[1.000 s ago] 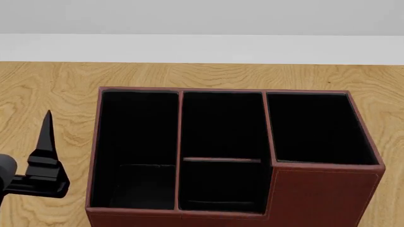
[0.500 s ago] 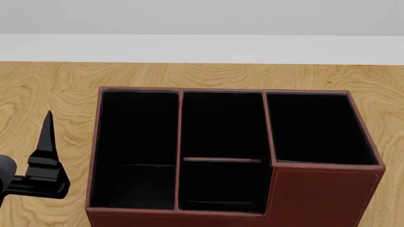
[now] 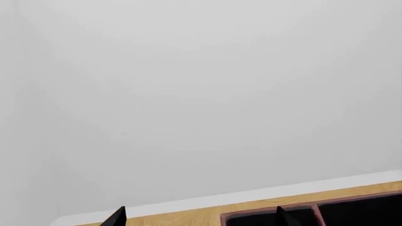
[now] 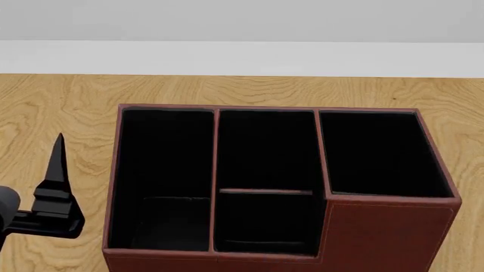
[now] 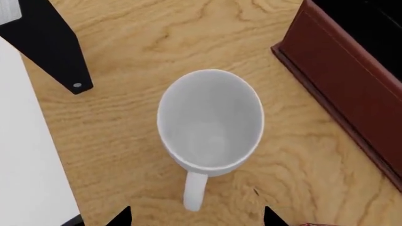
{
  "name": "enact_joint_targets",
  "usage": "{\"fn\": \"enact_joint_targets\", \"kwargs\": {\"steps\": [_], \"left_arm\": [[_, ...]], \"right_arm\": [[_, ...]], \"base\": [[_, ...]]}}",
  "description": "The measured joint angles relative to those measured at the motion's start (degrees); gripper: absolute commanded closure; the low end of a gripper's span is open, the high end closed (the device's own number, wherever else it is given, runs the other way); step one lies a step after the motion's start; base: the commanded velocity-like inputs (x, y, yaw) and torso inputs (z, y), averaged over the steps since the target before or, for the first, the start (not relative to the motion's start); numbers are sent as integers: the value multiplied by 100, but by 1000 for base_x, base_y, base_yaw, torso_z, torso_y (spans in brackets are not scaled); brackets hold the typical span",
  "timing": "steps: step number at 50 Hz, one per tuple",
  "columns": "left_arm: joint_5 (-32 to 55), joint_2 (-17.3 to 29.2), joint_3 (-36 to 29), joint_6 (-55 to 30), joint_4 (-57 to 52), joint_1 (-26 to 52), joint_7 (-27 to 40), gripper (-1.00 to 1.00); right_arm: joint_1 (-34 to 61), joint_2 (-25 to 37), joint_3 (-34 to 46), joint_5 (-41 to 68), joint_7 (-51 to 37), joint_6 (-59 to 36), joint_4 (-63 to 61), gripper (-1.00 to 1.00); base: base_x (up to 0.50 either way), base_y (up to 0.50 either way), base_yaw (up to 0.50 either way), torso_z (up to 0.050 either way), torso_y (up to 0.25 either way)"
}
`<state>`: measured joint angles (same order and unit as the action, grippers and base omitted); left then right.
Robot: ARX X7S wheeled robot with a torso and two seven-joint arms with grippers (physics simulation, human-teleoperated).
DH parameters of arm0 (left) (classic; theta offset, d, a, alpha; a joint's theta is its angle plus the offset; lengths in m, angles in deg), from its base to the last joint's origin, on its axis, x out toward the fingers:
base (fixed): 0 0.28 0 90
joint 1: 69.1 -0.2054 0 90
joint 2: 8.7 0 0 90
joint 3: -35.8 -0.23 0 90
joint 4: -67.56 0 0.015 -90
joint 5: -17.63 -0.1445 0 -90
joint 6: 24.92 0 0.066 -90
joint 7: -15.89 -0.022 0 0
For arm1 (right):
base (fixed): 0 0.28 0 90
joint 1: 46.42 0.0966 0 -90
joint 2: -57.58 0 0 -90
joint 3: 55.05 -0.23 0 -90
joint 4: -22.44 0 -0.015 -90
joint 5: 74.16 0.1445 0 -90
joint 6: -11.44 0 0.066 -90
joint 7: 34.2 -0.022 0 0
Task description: Pick up the white mug and place it to the right of the caddy.
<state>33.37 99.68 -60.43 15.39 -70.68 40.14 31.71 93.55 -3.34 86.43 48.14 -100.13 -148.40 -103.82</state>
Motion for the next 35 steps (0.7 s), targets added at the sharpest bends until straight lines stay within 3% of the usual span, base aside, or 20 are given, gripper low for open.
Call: {"fn": "enact_joint_targets", "kwargs": {"steps": [35], "left_arm": [[106, 67, 64, 102, 52, -53, 25, -100]], "right_arm": [[-497, -440, 200, -1639, 1531, -549, 1112, -100]], "base": [[0, 0, 0, 0, 0]]}}
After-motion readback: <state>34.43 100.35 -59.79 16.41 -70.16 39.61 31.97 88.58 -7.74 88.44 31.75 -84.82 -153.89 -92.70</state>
